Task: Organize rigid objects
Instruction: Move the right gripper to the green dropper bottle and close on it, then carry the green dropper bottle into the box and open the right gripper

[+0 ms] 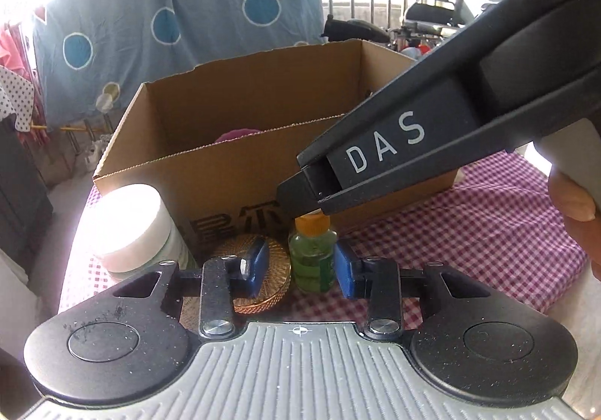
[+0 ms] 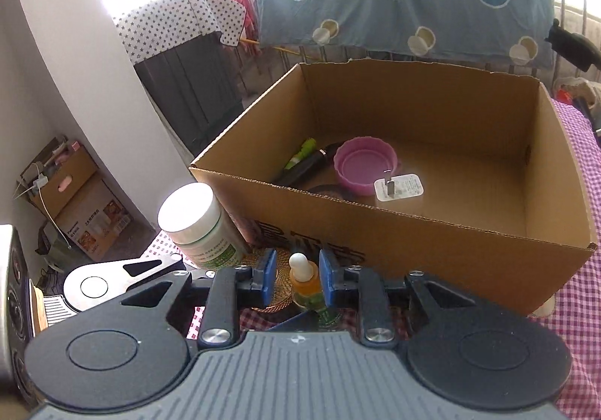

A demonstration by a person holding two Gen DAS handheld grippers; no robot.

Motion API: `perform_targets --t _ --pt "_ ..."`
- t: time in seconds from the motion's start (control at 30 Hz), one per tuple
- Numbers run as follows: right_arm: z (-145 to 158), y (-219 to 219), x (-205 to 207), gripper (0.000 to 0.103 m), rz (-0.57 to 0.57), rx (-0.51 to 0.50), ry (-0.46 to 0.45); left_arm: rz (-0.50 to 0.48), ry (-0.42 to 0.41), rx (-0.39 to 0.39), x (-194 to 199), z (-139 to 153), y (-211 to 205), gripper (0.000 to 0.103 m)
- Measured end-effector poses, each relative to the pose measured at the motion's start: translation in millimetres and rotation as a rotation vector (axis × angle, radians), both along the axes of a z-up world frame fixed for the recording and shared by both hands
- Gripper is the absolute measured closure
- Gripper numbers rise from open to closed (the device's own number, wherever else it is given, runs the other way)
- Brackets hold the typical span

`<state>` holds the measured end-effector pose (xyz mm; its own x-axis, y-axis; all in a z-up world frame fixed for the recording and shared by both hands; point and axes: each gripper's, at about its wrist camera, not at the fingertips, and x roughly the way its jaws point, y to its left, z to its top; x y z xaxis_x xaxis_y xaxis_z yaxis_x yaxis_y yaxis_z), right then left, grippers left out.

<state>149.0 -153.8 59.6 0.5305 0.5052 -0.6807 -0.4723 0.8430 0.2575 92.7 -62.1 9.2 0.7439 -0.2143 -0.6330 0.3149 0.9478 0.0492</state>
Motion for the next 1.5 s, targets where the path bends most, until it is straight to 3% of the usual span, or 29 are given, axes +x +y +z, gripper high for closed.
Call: perform_targets --t 0.23,0.47,0.67,1.13,1.4,1.5 --pt "1 -4 2 0.087 0.008 -0.019 -0.004 -0.014 0.001 -0.012 1 -7 -8 0.072" --pt "6 -25 -1 0.087 -0.030 -0.046 0.013 -0.077 0.012 -0.072 -4 -9 -19 0.072" --pt "5 -42 -6 0.087 -0.062 -0.039 0.027 -0.100 0.037 -0.061 -1 -17 -28 0.070" --pt "-3 -35 10 0.081 -0.043 -0.062 0.053 -0.091 0.045 -0.039 13 -36 -36 0.072" --pt "3 -42 7 0.081 -0.068 -0.047 0.059 -0.098 0.035 -0.038 4 -25 -38 0.072" --pt "21 -45 -2 0.081 -0.062 -0.029 0.028 -0.101 0.003 -0.037 -8 -2 -35 0.072"
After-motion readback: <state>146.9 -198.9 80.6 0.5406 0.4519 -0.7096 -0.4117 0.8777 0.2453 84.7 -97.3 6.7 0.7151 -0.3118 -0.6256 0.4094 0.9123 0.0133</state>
